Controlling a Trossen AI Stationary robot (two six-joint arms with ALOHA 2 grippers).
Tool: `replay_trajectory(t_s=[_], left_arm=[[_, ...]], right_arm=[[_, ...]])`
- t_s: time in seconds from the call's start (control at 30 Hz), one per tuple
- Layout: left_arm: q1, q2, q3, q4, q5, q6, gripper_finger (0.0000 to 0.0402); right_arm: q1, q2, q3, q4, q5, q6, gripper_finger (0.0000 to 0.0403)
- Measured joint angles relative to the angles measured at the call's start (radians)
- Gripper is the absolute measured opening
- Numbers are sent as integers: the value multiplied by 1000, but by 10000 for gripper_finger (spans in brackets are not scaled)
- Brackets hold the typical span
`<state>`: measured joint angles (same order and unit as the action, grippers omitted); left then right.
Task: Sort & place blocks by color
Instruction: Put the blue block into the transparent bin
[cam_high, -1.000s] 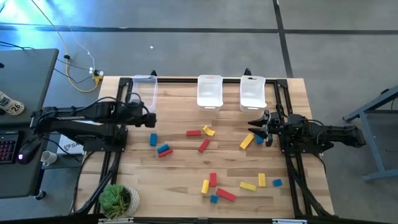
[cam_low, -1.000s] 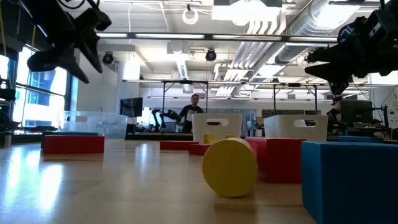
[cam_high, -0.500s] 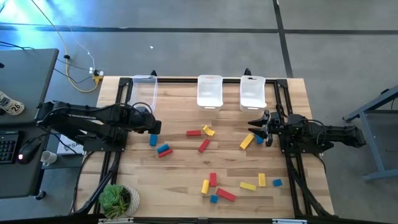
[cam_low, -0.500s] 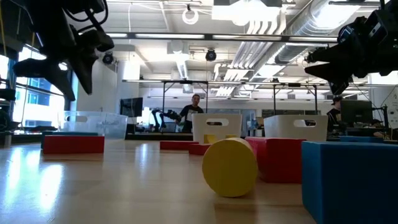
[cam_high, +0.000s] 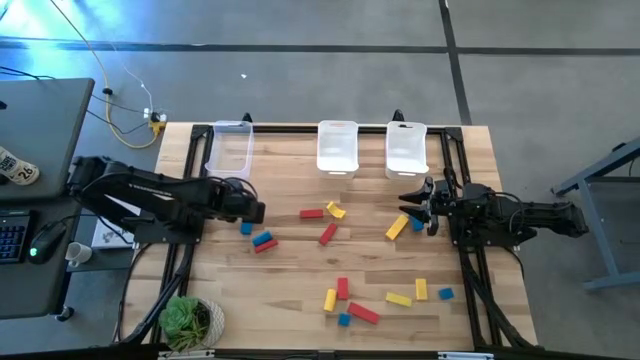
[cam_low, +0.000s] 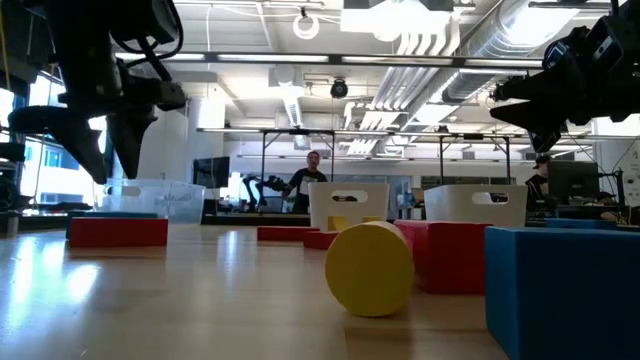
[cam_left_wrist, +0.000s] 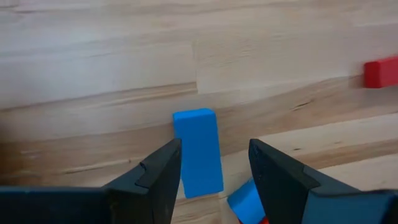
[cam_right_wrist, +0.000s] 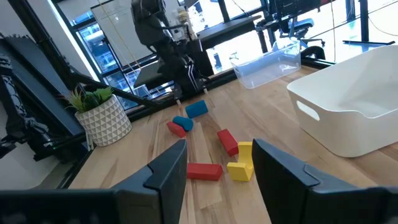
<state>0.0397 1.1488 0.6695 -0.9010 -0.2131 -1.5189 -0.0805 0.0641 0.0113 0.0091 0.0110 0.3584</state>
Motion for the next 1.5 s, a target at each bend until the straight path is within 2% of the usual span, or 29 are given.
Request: replay_trajectory(t_s=[0.63,1.23,1.37,1.5], left_arm=[[-85,174,0,20,4,-188,174],[-88,329,-1,94,51,-198,174],[-88,340,1,104,58,-168,155],[-88,335,1,105,52,-149,116]], right_arm=[[0,0,0,0,0,0,167],[0,1,0,0,0,0,167],[0,1,0,0,0,0,167],[0,1,0,0,0,0,167]])
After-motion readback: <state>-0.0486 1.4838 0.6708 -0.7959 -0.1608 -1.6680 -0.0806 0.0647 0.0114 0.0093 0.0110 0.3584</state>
